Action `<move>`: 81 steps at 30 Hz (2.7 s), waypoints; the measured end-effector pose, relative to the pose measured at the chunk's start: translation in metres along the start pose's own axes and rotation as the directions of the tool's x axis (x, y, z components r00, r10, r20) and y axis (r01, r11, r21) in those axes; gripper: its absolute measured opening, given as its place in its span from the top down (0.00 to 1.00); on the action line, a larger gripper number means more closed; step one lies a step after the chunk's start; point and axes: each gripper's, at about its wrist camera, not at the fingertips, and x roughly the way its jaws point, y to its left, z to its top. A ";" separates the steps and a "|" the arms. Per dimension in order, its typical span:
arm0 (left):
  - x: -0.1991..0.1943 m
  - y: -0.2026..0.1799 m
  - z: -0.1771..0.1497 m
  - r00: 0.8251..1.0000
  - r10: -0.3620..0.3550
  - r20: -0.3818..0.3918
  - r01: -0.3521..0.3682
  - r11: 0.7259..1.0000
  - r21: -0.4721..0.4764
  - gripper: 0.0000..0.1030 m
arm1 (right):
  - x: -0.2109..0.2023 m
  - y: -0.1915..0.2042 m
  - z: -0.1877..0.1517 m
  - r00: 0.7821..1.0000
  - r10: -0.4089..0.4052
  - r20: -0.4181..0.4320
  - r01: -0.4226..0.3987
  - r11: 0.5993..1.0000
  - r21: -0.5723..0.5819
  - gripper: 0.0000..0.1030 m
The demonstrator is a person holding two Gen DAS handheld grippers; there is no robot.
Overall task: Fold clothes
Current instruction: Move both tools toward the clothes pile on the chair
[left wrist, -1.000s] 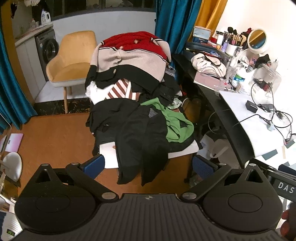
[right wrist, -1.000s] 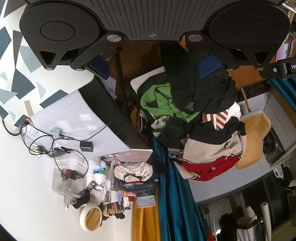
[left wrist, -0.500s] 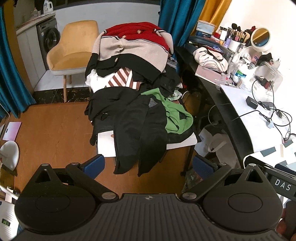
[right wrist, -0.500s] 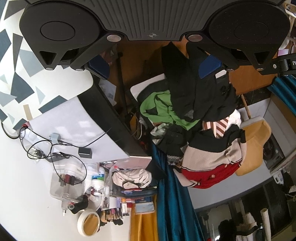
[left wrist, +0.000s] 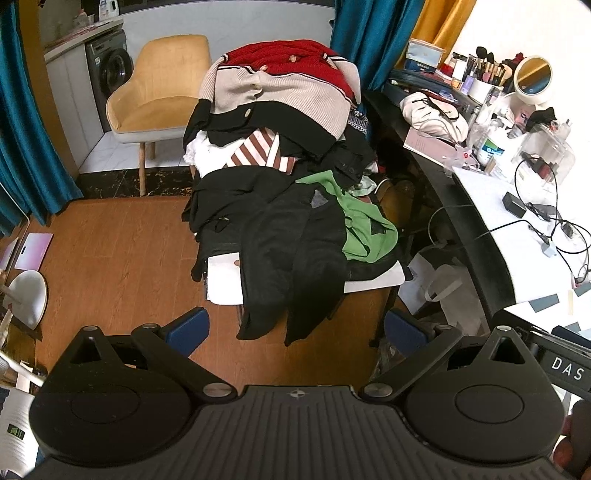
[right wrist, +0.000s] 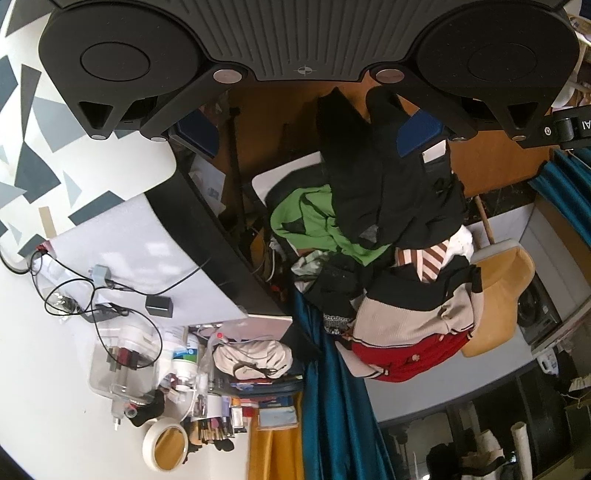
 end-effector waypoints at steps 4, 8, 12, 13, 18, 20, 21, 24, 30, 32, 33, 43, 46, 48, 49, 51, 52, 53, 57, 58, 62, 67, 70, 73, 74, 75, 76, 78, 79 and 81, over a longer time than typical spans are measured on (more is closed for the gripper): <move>-0.001 0.002 -0.002 1.000 0.002 -0.009 -0.002 1.000 -0.007 0.00 | -0.001 0.001 -0.001 1.000 0.005 0.000 -0.005 1.000 -0.002 0.01; 0.001 0.005 -0.005 1.000 0.006 -0.025 -0.006 1.000 -0.015 0.00 | -0.002 0.001 -0.003 1.000 -0.001 -0.004 0.001 1.000 0.000 0.01; 0.003 0.010 -0.008 0.999 0.014 -0.048 -0.015 1.000 -0.028 0.00 | -0.002 0.001 -0.005 1.000 -0.008 -0.007 0.008 1.000 0.002 0.01; 0.002 0.011 -0.009 0.999 0.016 -0.050 -0.018 0.999 -0.031 0.00 | -0.003 0.002 -0.005 1.000 -0.008 -0.006 0.008 1.000 0.000 0.01; -0.002 0.018 -0.015 0.998 0.030 -0.046 -0.032 0.999 -0.042 0.00 | -0.002 0.009 -0.010 1.000 0.001 -0.024 -0.001 1.000 -0.018 0.01; -0.005 0.022 -0.016 0.999 0.033 -0.043 -0.035 0.998 -0.048 0.00 | -0.001 0.014 -0.011 1.000 0.004 -0.031 -0.005 0.999 -0.032 0.01; -0.006 0.025 -0.016 0.998 0.034 -0.043 -0.037 0.998 -0.055 0.00 | -0.001 0.016 -0.011 0.999 0.009 -0.030 -0.010 0.999 -0.039 0.01; -0.008 0.031 -0.017 0.998 0.035 -0.044 -0.038 0.997 -0.071 0.00 | -0.002 0.021 -0.011 0.999 0.015 -0.030 -0.017 0.999 -0.048 0.01; -0.011 0.038 -0.015 0.999 0.035 -0.041 -0.038 0.997 -0.073 0.00 | -0.005 0.026 -0.013 0.999 0.015 -0.032 -0.016 0.999 -0.042 0.01; -0.011 0.039 -0.016 0.999 0.034 -0.040 -0.036 0.997 -0.068 0.00 | -0.006 0.027 -0.014 0.999 0.012 -0.030 -0.013 0.999 -0.041 0.01; -0.011 0.040 -0.016 0.999 0.032 -0.041 -0.035 0.997 -0.066 0.00 | -0.006 0.028 -0.015 1.000 0.010 -0.030 -0.011 0.999 -0.040 0.01; -0.005 0.049 -0.013 0.998 0.014 -0.054 -0.016 0.999 -0.041 0.00 | -0.022 0.042 -0.015 0.998 -0.054 0.020 0.055 0.996 -0.068 0.01; 0.001 0.051 -0.012 0.998 0.001 -0.066 -0.003 1.000 -0.025 0.00 | -0.016 0.043 -0.018 0.998 -0.069 -0.006 0.069 0.996 -0.057 0.01; 0.007 0.053 -0.014 0.997 -0.007 -0.081 0.005 1.000 -0.014 0.00 | -0.012 0.043 -0.020 0.996 -0.088 -0.022 0.087 0.995 -0.040 0.01; 0.011 0.053 -0.014 0.996 -0.011 -0.088 0.010 1.000 -0.007 0.00 | -0.010 0.042 -0.021 0.995 -0.097 -0.028 0.096 0.995 -0.031 0.01; 0.017 0.052 -0.013 0.994 -0.022 -0.103 0.022 1.000 0.001 0.00 | -0.007 0.040 -0.021 0.993 -0.113 -0.035 0.112 0.994 -0.015 0.01; 0.019 0.052 -0.012 0.993 -0.030 -0.112 0.030 1.000 0.002 0.00 | -0.006 0.039 -0.021 0.993 -0.116 -0.038 0.115 0.993 -0.007 0.01; 0.022 0.052 -0.011 0.992 -0.038 -0.121 0.038 0.999 0.003 0.00 | -0.004 0.040 -0.022 0.993 -0.109 -0.037 0.109 0.994 0.002 0.01; 0.027 0.051 -0.006 0.989 -0.054 -0.138 0.054 0.999 -0.003 0.00 | 0.004 0.041 -0.026 0.996 -0.079 -0.034 0.080 0.997 0.023 0.01; 0.025 0.050 -0.005 0.990 -0.051 -0.130 0.051 0.999 0.002 0.00 | 0.006 0.041 -0.026 0.996 -0.080 -0.041 0.081 0.996 0.024 0.01; 0.014 0.042 -0.005 0.995 -0.068 -0.075 0.068 0.998 -0.003 0.00 | -0.005 0.042 -0.019 0.993 -0.119 -0.025 0.119 0.992 -0.033 0.01; 0.004 0.050 0.000 0.995 -0.099 -0.031 0.096 0.991 -0.094 0.00 | -0.011 0.041 -0.007 0.987 -0.159 -0.035 0.156 0.983 -0.095 0.01; 0.003 0.052 0.000 0.996 -0.089 -0.004 0.088 0.992 -0.095 0.00 | -0.015 0.052 -0.002 0.987 -0.161 -0.011 0.159 0.979 -0.130 0.01; 0.011 0.049 0.004 0.997 -0.075 -0.010 0.074 0.994 -0.082 0.00 | -0.007 0.058 -0.006 0.986 -0.163 -0.028 0.156 0.973 -0.171 0.01; 0.017 0.045 0.009 0.997 -0.077 -0.027 0.075 0.994 -0.075 0.00 | -0.005 0.059 -0.006 0.986 -0.164 -0.036 0.155 0.972 -0.178 0.01; 0.021 0.044 0.010 0.996 -0.079 -0.033 0.077 0.995 -0.064 0.00 | -0.002 0.059 -0.006 0.986 -0.164 -0.038 0.155 0.972 -0.175 0.01; 0.022 0.042 0.012 0.997 -0.075 -0.031 0.074 0.996 -0.049 0.00 | 0.000 0.058 -0.006 0.986 -0.163 -0.033 0.156 0.974 -0.162 0.01; 0.023 0.039 0.014 0.999 -0.047 -0.007 0.047 0.999 -0.001 0.00 | 0.006 0.055 -0.006 0.989 -0.149 -0.022 0.146 0.983 -0.116 0.01; 0.023 0.038 0.015 1.000 -0.030 0.004 0.030 0.999 0.026 0.00 | 0.010 0.055 -0.005 0.990 -0.137 -0.020 0.135 0.986 -0.093 0.01; 0.025 0.040 0.018 1.000 -0.001 0.025 -0.001 0.997 0.076 0.00 | 0.017 0.053 -0.004 0.993 -0.116 -0.011 0.115 0.992 -0.047 0.01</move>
